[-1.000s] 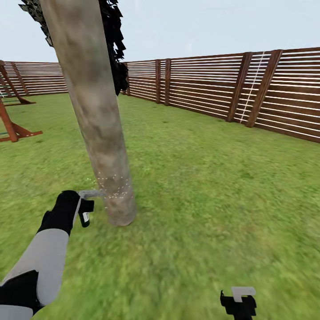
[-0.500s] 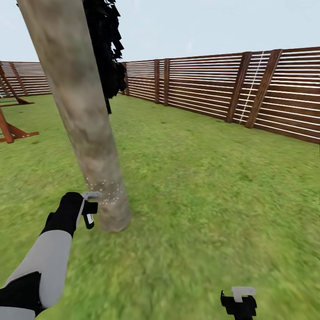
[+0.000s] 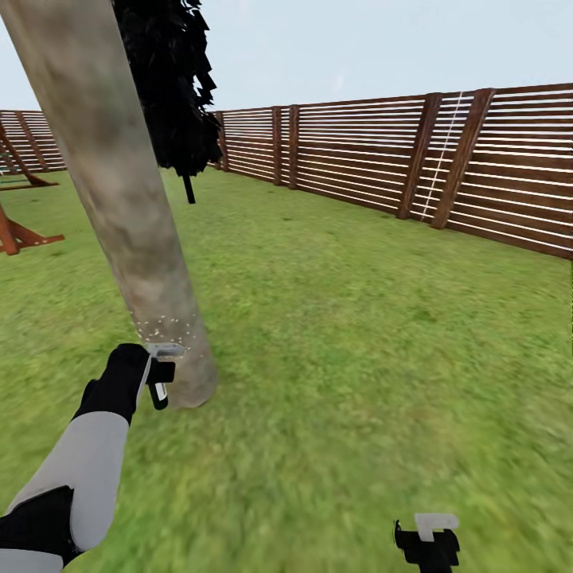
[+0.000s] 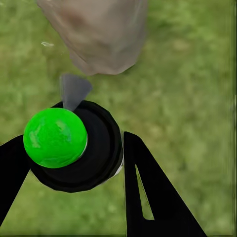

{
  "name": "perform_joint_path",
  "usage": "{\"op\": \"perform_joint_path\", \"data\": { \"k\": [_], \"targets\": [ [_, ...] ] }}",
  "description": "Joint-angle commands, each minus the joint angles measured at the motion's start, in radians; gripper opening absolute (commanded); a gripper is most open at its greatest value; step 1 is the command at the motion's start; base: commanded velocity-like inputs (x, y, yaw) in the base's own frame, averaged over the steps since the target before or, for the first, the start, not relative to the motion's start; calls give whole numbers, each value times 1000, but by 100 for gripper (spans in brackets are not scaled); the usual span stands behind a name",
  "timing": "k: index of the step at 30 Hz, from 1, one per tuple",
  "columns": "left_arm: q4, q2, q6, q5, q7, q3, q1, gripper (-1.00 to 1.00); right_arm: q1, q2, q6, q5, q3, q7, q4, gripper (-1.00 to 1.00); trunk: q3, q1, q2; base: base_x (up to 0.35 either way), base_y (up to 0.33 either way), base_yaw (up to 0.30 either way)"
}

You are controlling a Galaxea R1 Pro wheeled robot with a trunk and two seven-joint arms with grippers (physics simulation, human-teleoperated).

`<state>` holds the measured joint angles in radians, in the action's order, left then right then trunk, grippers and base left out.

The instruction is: In the garden, pick up the pesticide atomizer on the floor and spray pesticide onto both trees until each tree trunk is fully covered.

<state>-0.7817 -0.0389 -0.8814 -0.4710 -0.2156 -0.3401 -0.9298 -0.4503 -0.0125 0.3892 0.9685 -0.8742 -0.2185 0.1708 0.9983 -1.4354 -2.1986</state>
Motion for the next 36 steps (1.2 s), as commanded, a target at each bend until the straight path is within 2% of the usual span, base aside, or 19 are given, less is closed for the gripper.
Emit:
{"op": "perform_joint_path", "data": {
  "k": [1, 9, 16, 25, 36],
  "targets": [
    [-4, 1, -4, -11, -10, -3, -3, -100, -1, 0, 2, 11, -7, -4, -1, 100, 1, 0, 0, -18, -271, 0],
    [-9, 2, -5, -9, -8, -4, -6, -100, -1, -1, 2, 10, -7, -4, 0, 100, 1, 0, 0, 139, -261, 196],
    [-11, 2, -5, -9, -8, -5, -6, -100, -1, 0, 2, 11, -8, -5, 1, 100, 1, 0, 0, 169, -246, 17],
    [-13, 1, -5, -10, -4, -13, -6, -100, -1, 0, 2, 10, -8, -5, 1, 100, 1, 0, 0, 14, -270, 6],
    [-13, 1, -5, -11, -4, -17, -6, -100, -1, 0, 2, 11, -7, -5, 1, 100, 1, 0, 0, 45, -273, 253]
  ]
}}
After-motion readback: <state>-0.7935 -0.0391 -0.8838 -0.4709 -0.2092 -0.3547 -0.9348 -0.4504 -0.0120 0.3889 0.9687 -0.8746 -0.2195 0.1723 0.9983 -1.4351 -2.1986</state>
